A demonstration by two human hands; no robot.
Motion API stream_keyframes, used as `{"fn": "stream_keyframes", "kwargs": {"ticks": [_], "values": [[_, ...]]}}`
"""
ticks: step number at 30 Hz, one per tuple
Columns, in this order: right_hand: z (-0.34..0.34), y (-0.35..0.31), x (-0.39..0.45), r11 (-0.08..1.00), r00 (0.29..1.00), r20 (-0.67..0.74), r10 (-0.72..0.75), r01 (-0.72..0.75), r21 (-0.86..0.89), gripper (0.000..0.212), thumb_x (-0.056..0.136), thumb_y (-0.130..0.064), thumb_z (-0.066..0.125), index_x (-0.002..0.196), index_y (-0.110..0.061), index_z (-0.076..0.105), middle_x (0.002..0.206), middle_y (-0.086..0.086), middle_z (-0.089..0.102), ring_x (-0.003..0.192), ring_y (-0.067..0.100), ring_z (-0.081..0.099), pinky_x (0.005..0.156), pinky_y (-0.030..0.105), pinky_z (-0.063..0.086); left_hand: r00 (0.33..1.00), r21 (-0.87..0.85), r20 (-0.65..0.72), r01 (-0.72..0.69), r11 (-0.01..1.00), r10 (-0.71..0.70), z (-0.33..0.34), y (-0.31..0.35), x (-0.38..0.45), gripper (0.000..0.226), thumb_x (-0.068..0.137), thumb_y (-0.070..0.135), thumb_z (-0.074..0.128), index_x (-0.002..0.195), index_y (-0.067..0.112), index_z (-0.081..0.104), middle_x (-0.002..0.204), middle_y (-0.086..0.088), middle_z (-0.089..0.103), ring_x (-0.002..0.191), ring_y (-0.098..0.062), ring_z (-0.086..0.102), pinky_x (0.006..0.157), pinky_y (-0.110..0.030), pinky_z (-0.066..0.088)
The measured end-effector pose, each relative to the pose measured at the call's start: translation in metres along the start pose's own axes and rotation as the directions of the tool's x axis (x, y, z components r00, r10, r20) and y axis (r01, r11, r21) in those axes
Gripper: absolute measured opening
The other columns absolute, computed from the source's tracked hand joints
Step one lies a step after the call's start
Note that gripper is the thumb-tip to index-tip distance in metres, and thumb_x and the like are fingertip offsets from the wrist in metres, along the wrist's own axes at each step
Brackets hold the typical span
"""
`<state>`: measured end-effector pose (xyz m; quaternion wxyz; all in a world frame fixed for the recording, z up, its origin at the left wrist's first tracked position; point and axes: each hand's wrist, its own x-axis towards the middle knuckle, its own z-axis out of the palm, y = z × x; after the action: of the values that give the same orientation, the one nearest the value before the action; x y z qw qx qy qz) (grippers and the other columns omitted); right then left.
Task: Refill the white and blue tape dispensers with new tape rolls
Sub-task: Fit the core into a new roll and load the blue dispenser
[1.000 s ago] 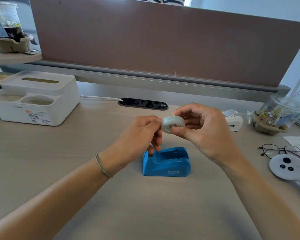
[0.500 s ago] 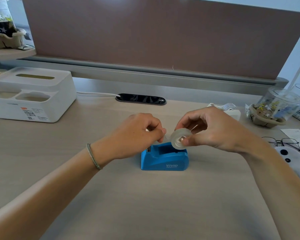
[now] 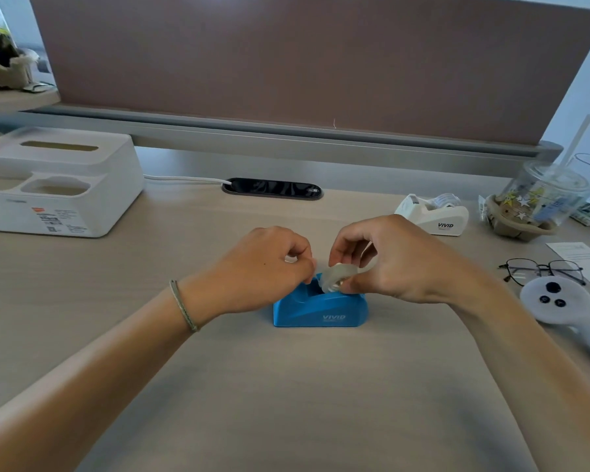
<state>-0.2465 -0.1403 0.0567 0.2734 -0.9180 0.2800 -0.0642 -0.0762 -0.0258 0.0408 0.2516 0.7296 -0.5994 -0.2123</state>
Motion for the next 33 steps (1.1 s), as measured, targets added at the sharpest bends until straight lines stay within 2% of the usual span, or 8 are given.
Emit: {"fn": "stream_keyframes", "kwargs": {"ticks": [2,5,11,17,20,25,29,33], "values": [[0.0,-0.001,0.0,1.0,1.0,0.007,0.007,-0.007,-0.005,0.023,0.072,-0.028,0.089,0.09,-0.029,0.077,0.089,-0.009,0.075,0.087,0.008,0.068,0.085,0.035,0.058,1.0,-0.001,0.008,0.005,1.0,-0.005,0.0,-0.001,0.0,0.029,0.095,0.028,0.056,0.071,0.022,0.071,0.109,0.008,0.073,0.104,-0.008,0.06,0.081,-0.021,0.044],[-0.001,0.0,0.0,1.0,1.0,0.013,0.014,-0.013,-0.021,0.021,0.07,-0.033,0.09,0.087,-0.03,0.08,0.09,-0.011,0.075,0.089,0.008,0.067,0.086,0.038,0.058,1.0,0.011,0.012,0.002,1.0,-0.002,0.001,-0.003,0.0,0.028,0.095,0.027,0.055,0.075,0.02,0.073,0.108,0.006,0.073,0.102,-0.009,0.061,0.086,-0.028,0.047],[0.001,0.007,0.004,1.0,1.0,0.019,0.001,-0.001,0.022,0.023,0.067,-0.033,0.092,0.088,-0.027,0.084,0.09,-0.009,0.069,0.091,0.014,0.065,0.09,0.044,0.055,0.998,0.024,0.056,0.01,1.0,-0.012,0.005,-0.004,0.001,0.027,0.096,0.028,0.055,0.078,0.021,0.073,0.099,0.007,0.073,0.096,-0.009,0.062,0.081,-0.026,0.047],[0.001,0.028,0.01,0.966,0.996,0.082,-0.041,0.018,0.26,0.013,0.079,-0.022,0.085,0.09,-0.015,0.081,0.097,0.003,0.075,0.096,0.02,0.07,0.093,0.033,0.058,0.997,0.034,0.073,0.024,0.999,-0.026,0.005,-0.005,0.001,0.027,0.097,0.029,0.055,0.074,0.025,0.07,0.084,0.012,0.072,0.086,-0.006,0.064,0.067,-0.015,0.043],[0.007,0.039,0.013,0.928,0.995,0.092,-0.045,0.008,0.374,0.02,0.084,-0.021,0.079,0.094,-0.004,0.075,0.095,0.006,0.075,0.09,0.016,0.068,0.089,0.027,0.056,0.996,0.043,0.081,0.029,0.999,-0.032,0.006,-0.006,0.002,0.028,0.096,0.028,0.055,0.072,0.026,0.068,0.08,0.015,0.07,0.083,-0.005,0.064,0.063,-0.015,0.039],[0.017,0.058,0.016,0.837,0.984,0.158,-0.078,-0.021,0.547,0.016,0.082,-0.021,0.078,0.094,-0.012,0.072,0.095,0.003,0.069,0.088,0.009,0.061,0.082,0.02,0.053,1.0,0.033,0.018,0.014,0.999,-0.015,0.007,-0.006,0.002,0.027,0.094,0.031,0.055,0.073,0.023,0.07,0.085,0.008,0.074,0.086,-0.011,0.067,0.073,-0.028,0.051],[0.023,0.072,0.018,0.735,0.974,0.205,-0.098,-0.068,0.674,0.046,0.067,-0.032,0.09,0.105,-0.012,0.072,0.104,0.006,0.068,0.098,0.013,0.063,0.085,0.019,0.054,1.0,0.034,0.025,0.018,0.999,-0.019,0.007,-0.005,0.002,0.027,0.094,0.03,0.055,0.071,0.023,0.068,0.085,0.007,0.074,0.086,-0.012,0.067,0.072,-0.026,0.049],[0.024,0.076,0.018,0.727,0.97,0.223,-0.097,-0.084,0.681,0.038,0.073,-0.02,0.081,0.109,-0.013,0.073,0.106,0.006,0.071,0.102,0.015,0.066,0.092,0.025,0.055,0.999,0.063,0.05,0.007,0.998,-0.01,0.007,-0.006,0.003,0.027,0.094,0.033,0.054,0.071,0.026,0.067,0.086,0.01,0.074,0.087,-0.008,0.066,0.081,-0.034,0.053]]}}
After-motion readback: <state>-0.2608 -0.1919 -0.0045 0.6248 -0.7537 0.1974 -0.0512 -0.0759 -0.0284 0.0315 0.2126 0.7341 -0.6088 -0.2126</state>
